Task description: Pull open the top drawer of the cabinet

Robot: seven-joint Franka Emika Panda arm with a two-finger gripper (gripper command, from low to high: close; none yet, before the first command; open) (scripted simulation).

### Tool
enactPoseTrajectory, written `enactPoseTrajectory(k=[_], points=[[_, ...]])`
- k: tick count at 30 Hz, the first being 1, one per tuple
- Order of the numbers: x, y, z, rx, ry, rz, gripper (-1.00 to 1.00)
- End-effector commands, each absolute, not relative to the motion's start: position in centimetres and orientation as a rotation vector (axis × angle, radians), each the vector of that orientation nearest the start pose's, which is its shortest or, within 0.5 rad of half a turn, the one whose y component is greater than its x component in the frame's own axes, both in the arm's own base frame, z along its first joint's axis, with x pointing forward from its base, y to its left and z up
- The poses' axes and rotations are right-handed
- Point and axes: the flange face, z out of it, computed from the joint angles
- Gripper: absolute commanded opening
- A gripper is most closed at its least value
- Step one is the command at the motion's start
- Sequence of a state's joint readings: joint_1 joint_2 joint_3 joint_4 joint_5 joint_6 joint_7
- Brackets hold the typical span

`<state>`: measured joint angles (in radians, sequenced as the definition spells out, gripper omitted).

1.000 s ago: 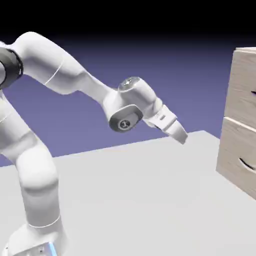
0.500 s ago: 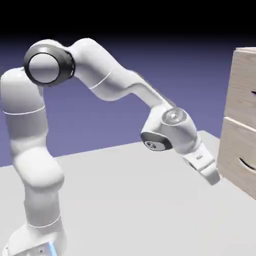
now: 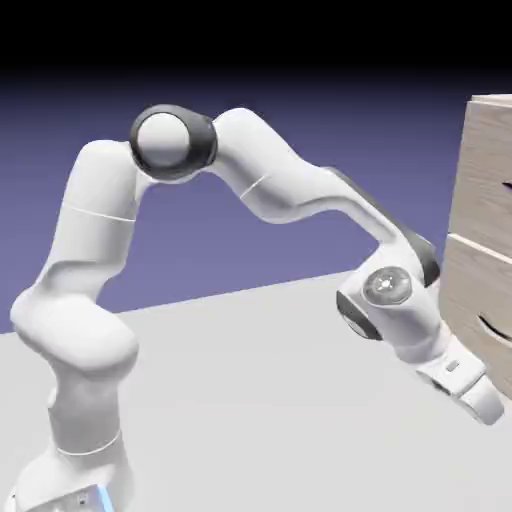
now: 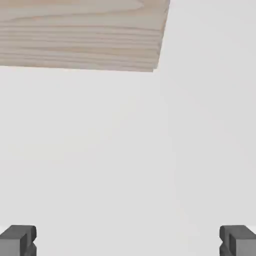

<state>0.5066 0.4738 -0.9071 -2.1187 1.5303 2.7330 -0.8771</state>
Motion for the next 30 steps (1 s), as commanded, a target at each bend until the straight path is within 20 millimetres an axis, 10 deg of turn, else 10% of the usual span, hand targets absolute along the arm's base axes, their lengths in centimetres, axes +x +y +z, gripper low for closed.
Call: enactPoseTrajectory(k=[1, 10, 17, 24, 30], points=[[52.8, -25.1, 29.4, -2.690, 0.983, -0.972, 0.00], [56.8, -26.7, 32.9, -2.825, 0.663, -1.371, 0.00], [61.4, -24.3, 37.7, -2.879, 0.234, -1.755, 0.00], [66.6, -17.5, 43.4, -2.797, -0.360, -2.157, 0.00], [70.6, -7.7, 47.5, -2.546, -0.964, -2.471, 0.00]])
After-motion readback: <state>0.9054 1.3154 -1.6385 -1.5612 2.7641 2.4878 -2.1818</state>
